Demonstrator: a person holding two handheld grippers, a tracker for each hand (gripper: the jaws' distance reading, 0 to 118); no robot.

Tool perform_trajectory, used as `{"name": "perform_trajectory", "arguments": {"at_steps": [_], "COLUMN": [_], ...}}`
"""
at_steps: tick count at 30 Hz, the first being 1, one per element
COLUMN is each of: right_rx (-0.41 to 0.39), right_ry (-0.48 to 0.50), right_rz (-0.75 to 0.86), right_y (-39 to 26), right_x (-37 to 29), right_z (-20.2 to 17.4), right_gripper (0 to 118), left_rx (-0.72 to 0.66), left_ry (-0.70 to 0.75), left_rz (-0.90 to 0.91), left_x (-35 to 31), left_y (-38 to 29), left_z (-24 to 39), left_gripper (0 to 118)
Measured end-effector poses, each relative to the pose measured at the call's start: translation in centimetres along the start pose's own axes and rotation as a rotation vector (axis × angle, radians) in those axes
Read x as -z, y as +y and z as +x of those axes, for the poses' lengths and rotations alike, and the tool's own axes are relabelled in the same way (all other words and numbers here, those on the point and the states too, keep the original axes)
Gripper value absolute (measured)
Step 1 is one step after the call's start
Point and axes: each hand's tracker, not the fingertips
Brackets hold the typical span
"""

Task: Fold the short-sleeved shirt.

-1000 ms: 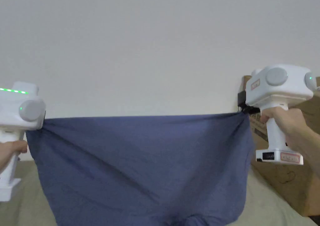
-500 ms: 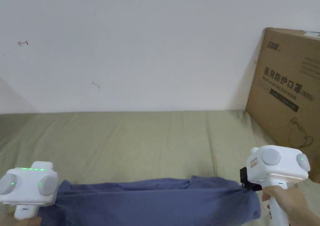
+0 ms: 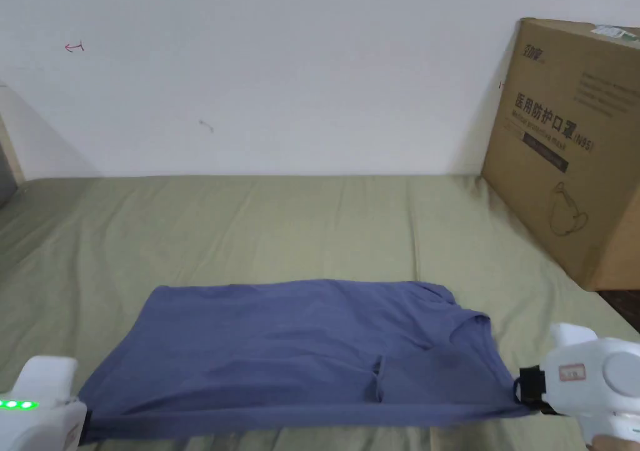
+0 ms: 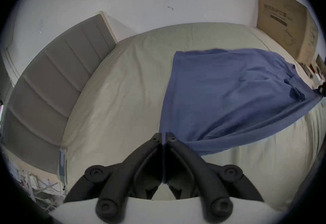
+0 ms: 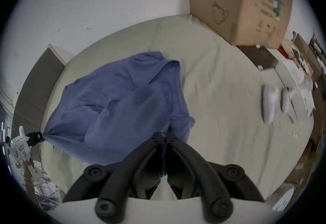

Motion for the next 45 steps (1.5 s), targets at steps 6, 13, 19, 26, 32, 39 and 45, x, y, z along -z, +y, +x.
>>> {"name": "perform_trajectory", "arguments": {"at_steps": [6,13,19,26,32,39,45], "right_rx": [0.024,0.039,0.051,-0.03,-0.071,-0.07,-0.039], "right_ry": [0.011,0.004,-0.015,-0.022,0.014,0.016,0.017], "right_rz": [-0.06,-0.093,-0.061,-0.008,0.066,0.002,-0.01], "right_y": [-10.6,-17.6,-17.9,-17.7,-18.2,-20.7,-20.5], "right_x": [-4.5,-7.1,-6.5,-9.6,-11.3,-9.0,-8.7], "right_z": [1.6,2.0,1.3,-0.6,-2.0,-1.6,-1.0], "right_gripper": [2,2,6,86,0,0,0], "left_rx": [0.05,0.056,0.006,-0.045,-0.092,-0.124,-0.093], "left_ry": [0.035,0.029,0.024,-0.039,-0.141,-0.086,-0.064], "left_rz": [-0.003,-0.039,-0.04,0.024,0.042,-0.035,-0.051], "left_x": [-6.8,-8.9,-8.5,-11.7,-14.0,-12.3,-11.3], "left_y": [-9.7,-15.4,-15.2,-14.5,-15.6,-19.9,-20.2], "left_z": [0.0,-0.6,-0.3,-1.1,-1.3,-2.2,-2.2], "left_gripper": [1,1,59,90,0,17,96]}}
